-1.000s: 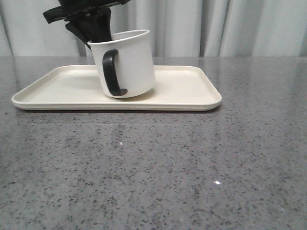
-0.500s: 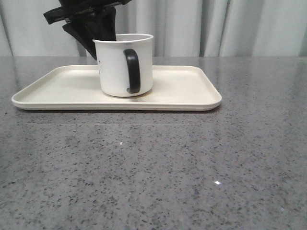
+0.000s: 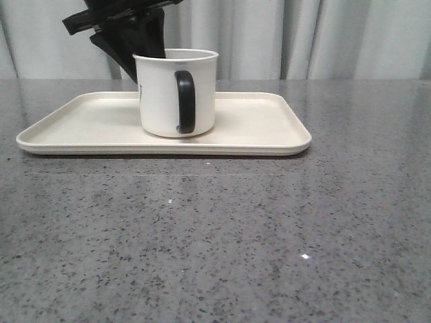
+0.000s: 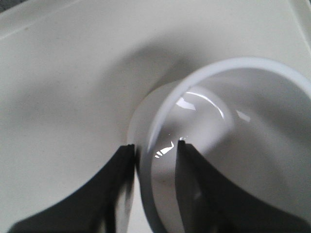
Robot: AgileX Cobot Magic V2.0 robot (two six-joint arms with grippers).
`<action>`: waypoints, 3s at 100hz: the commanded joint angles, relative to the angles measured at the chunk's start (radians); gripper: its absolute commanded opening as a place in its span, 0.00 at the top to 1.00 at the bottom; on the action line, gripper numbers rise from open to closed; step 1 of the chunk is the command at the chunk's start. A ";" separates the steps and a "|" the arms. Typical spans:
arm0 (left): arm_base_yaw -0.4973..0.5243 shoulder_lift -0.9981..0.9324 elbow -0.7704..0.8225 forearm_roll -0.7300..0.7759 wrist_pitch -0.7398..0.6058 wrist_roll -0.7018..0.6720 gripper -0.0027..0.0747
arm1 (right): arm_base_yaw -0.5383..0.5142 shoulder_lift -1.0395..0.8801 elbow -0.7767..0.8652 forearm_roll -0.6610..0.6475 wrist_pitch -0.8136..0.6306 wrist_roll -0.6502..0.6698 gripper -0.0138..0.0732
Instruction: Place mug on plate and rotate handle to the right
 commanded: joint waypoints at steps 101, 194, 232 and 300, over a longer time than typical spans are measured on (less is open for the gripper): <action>-0.009 -0.162 -0.084 0.005 0.017 -0.029 0.53 | 0.000 0.009 -0.034 -0.001 -0.066 -0.013 0.28; 0.362 -0.722 -0.084 0.301 0.017 -0.036 0.65 | 0.000 0.009 -0.034 -0.001 -0.066 -0.013 0.28; 0.449 -0.841 0.072 0.414 -0.008 -0.036 0.99 | 0.000 0.009 -0.034 -0.001 -0.066 -0.013 0.28; 0.520 -1.035 0.511 0.494 -0.156 -0.080 0.99 | 0.000 0.247 -0.327 -0.040 0.207 -0.015 0.28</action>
